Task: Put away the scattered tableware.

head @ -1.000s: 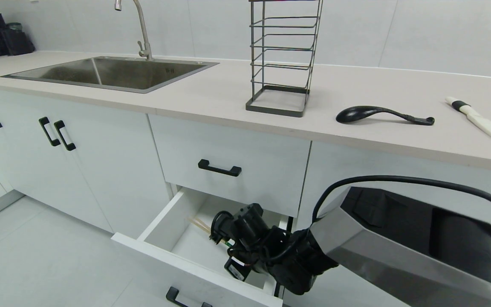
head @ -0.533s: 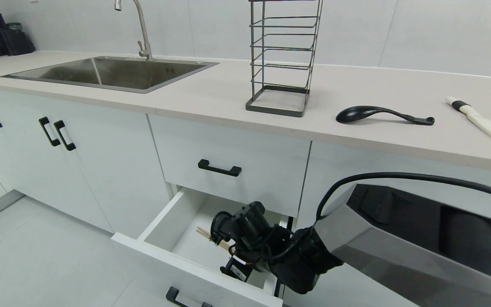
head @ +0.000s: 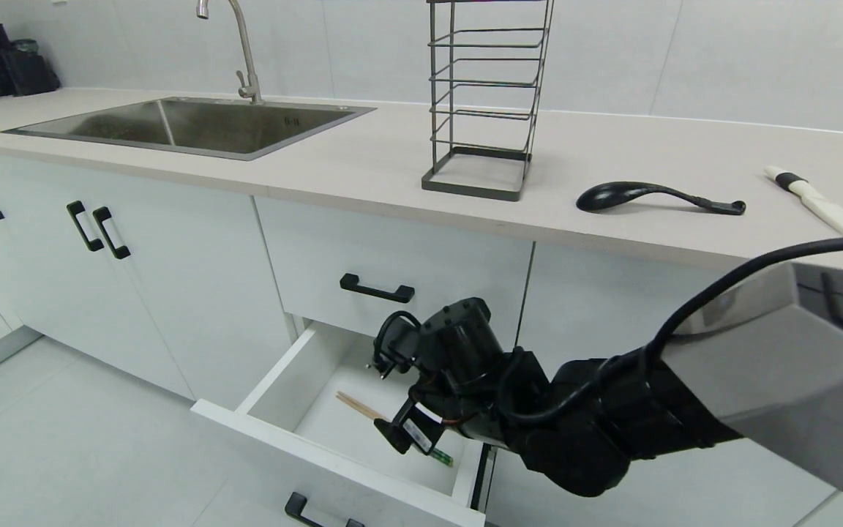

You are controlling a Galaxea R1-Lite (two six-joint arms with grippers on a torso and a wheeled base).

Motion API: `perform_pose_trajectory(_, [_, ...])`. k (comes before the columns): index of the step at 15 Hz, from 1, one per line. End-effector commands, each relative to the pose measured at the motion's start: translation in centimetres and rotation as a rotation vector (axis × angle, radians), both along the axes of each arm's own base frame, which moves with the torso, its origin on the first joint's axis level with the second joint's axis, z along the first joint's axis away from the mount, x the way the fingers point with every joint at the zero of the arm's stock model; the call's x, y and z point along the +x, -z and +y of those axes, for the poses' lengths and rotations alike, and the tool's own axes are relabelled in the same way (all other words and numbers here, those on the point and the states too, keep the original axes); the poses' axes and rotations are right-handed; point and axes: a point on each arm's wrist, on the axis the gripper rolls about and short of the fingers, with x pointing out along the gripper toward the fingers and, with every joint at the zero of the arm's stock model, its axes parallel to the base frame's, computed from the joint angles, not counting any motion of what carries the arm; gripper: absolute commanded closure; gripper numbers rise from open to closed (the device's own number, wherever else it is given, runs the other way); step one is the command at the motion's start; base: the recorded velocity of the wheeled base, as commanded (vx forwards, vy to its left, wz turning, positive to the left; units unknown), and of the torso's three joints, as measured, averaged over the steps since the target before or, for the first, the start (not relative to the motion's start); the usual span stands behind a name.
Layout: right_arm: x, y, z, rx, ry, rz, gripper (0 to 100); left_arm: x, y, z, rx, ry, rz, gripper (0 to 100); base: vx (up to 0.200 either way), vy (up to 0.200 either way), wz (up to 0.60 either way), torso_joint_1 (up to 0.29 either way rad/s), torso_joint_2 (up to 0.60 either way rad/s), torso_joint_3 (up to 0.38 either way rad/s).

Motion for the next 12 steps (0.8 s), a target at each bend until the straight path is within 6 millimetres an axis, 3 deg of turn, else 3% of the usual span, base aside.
perform_pose_trajectory(1, [-0.9, -2.9, -0.6, 0.052, -0.006, -0.038, 0, 0.0, 0.0, 0.0, 0.0, 0.0, 0.002, 0, 0.0, 0.0, 0.0, 0.0, 0.0, 0.0])
perform_pose_trajectory(3, [-1.4, -3.5, -0.4, 0.07, -0.015, -0.055, 0, 0.0, 0.0, 0.0, 0.0, 0.0, 0.003, 0, 0.0, 0.0, 0.0, 0.0, 0.0, 0.0])
perform_pose_trajectory(12, [-2.9, -2.3, -0.7, 0.065, -0.033, -0.072, 0, 0.0, 0.0, 0.0, 0.0, 0.0, 0.002, 0, 0.0, 0.0, 0.0, 0.015, -0.02, -0.003])
